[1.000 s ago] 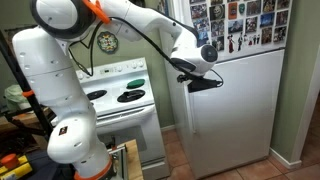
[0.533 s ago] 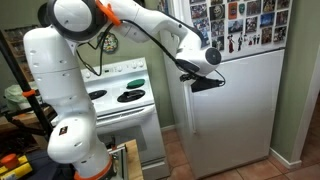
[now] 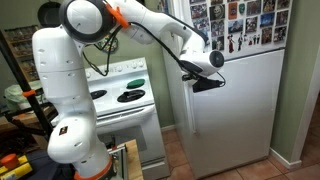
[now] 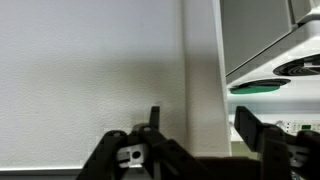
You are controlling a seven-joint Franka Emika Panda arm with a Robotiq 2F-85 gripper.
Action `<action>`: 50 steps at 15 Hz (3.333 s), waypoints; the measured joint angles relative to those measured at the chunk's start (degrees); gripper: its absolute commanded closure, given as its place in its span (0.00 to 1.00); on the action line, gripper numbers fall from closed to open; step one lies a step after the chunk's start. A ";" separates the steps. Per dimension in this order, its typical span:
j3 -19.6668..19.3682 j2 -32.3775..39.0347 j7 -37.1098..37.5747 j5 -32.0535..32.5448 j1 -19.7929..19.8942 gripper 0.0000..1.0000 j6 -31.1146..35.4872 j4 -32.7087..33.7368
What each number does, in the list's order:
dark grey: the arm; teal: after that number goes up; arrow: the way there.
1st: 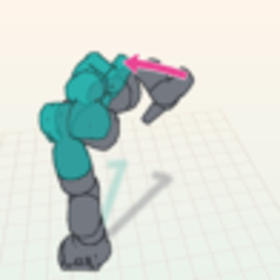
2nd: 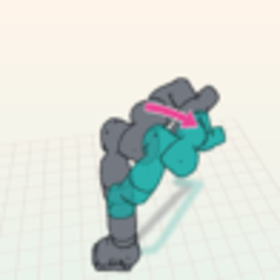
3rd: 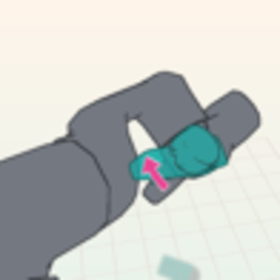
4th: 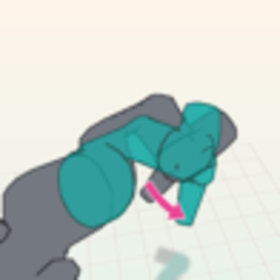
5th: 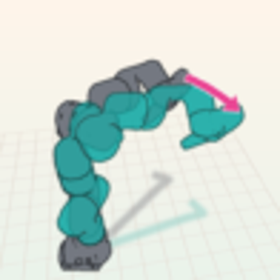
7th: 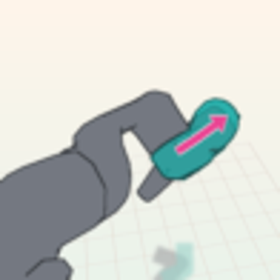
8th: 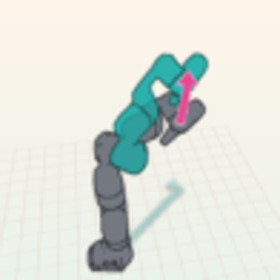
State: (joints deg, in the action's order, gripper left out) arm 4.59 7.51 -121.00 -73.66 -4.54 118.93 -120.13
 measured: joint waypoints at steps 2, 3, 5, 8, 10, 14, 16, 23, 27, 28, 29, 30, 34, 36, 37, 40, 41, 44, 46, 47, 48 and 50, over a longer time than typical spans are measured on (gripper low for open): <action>0.01 0.45 -0.03 0.00 0.00 0.70 -0.47 0.35; 0.01 0.58 -0.03 0.00 0.01 0.77 -0.73 0.42; -0.01 0.71 -0.03 0.01 0.04 0.88 -1.66 0.40; -0.06 0.75 -0.32 0.04 0.08 0.88 -1.82 0.40; -0.13 0.74 -0.32 0.11 0.12 0.88 -1.90 0.39; -0.45 0.44 -0.32 0.12 0.22 0.88 -1.95 0.07; -0.60 0.31 -0.32 0.12 0.23 0.88 -1.95 -0.07; -4.02 -2.57 -0.32 3.61 3.42 0.38 -3.88 -2.88; -6.44 -4.06 -0.31 6.35 5.98 0.16 -4.13 -3.45; -6.98 -4.35 -0.31 6.81 6.55 0.08 -4.12 -3.39; -7.41 -4.63 -0.31 7.15 7.07 0.01 -4.12 -3.32; -7.81 -4.88 -0.31 7.41 7.51 0.00 -4.12 -3.24; -8.80 -5.11 -0.45 8.12 8.75 0.00 -3.21 -2.77; -9.19 -5.11 -0.95 8.29 9.10 0.00 -2.73 -2.68; -9.38 -5.11 -1.30 8.68 9.26 0.00 -2.33 -2.60; -10.24 -5.14 -2.20 10.27 10.15 0.00 -1.30 -1.74; -10.69 -5.15 -2.65 10.57 10.55 0.00 -1.16 -1.34; -11.80 -5.64 -3.44 10.85 11.80 0.00 -1.16 -0.66; -12.07 -6.51 -2.78 11.13 12.09 0.00 -1.16 -0.10; -12.00 -7.29 -1.77 11.90 12.00 0.00 -1.16 0.09; -11.81 -8.37 -0.57 13.28 11.85 0.00 -1.16 0.22; -11.22 -11.27 2.23 16.74 11.41 0.00 -1.12 0.32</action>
State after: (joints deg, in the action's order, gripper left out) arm -6.63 -3.76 -118.77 -56.92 6.88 117.81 -119.81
